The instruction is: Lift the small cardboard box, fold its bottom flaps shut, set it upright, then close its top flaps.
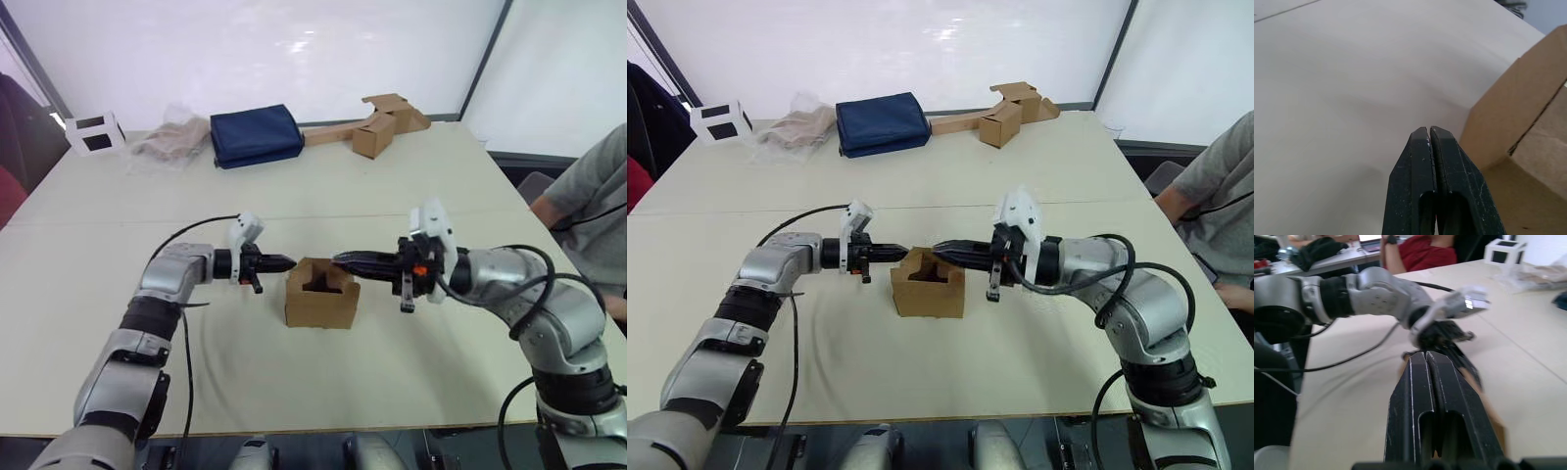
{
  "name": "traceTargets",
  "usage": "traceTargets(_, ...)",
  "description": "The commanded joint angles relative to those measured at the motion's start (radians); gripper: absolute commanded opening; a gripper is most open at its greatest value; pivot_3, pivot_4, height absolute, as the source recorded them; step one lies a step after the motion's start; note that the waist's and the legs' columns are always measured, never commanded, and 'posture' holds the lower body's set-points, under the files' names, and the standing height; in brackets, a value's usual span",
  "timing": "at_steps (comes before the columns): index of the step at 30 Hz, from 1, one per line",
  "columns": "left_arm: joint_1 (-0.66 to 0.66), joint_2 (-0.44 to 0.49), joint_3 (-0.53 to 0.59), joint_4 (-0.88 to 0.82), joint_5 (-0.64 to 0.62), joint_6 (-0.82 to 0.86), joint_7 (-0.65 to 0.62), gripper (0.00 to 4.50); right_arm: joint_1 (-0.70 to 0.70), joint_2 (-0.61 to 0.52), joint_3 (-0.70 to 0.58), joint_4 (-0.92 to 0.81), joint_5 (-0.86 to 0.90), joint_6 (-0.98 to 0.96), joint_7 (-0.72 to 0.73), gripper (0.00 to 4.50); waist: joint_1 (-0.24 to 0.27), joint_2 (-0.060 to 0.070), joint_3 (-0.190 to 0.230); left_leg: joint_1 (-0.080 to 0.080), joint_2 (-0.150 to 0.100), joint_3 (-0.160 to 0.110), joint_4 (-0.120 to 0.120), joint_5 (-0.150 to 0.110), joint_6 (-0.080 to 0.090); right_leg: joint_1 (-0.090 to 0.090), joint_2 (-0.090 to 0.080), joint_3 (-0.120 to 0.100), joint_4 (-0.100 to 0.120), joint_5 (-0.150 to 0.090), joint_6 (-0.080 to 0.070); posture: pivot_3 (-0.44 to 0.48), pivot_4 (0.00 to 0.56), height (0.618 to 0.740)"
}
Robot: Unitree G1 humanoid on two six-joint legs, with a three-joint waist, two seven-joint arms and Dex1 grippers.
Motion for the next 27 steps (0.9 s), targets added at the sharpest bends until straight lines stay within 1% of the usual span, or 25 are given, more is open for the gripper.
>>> traceTargets(1, 0.021, 0.006, 0.011, -0.067, -0.01, 0.021, -0.007, 0.05, 0.045, -0.004, 0.057, -0.073, -0.015, -0.007, -0.031, 0.0, 0.0, 0.0, 0.0, 0.0, 0.0, 0.0, 0.0, 0.0, 0.0, 0.0, 0.0, 0.0, 0.0, 0.0, 0.0, 0.0, 0.15, 0.74)
traceTargets(3, 0.031, 0.009, 0.013, -0.08, -0.01, 0.034, -0.004, 0.05, 0.053, 0.001, 0.085, -0.053, -0.063, -0.038, -0.059, 0.0, 0.0, 0.0, 0.0, 0.0, 0.0, 0.0, 0.001, 0.0, 0.0, 0.0, 0.0, 0.0, 0.0, 0.0, 0.0, 0.0, 0.15, 0.74)
traceTargets(5, 0.043, 0.012, 0.012, -0.096, -0.008, 0.04, -0.004, 0.05, 0.071, -0.012, 0.119, -0.032, -0.109, -0.071, -0.056, 0.0, 0.0, 0.0, 0.0, 0.0, 0.0, 0.0, 0.001, 0.0, 0.0, 0.0, 0.0, 0.0, 0.001, 0.0, 0.0, 0.0, 0.15, 0.74)
traceTargets(12, 0.06, 0.013, 0.02, -0.132, -0.014, 0.064, 0.003, 0.05, 0.07, 0.007, 0.17, 0.039, -0.19, -0.143, -0.057, 0.0, 0.0, 0.0, 0.0, 0.0, 0.0, 0.0, 0.001, 0.0, 0.0, 0.0, 0.0, 0.0, 0.0, 0.0, 0.0, 0.0, 0.15, 0.74)
traceTargets(27, 0.084, 0.011, 0.031, -0.187, -0.027, 0.104, 0.017, 0.05, 0.06, 0.089, 0.209, 0.111, -0.231, -0.169, -0.081, 0.0, 0.0, 0.0, 0.0, 0.0, 0.0, 0.0, 0.001, 0.0, 0.0, 0.0, 0.0, 0.0, 0.0, 0.0, 0.0, 0.0, 0.15, 0.74)
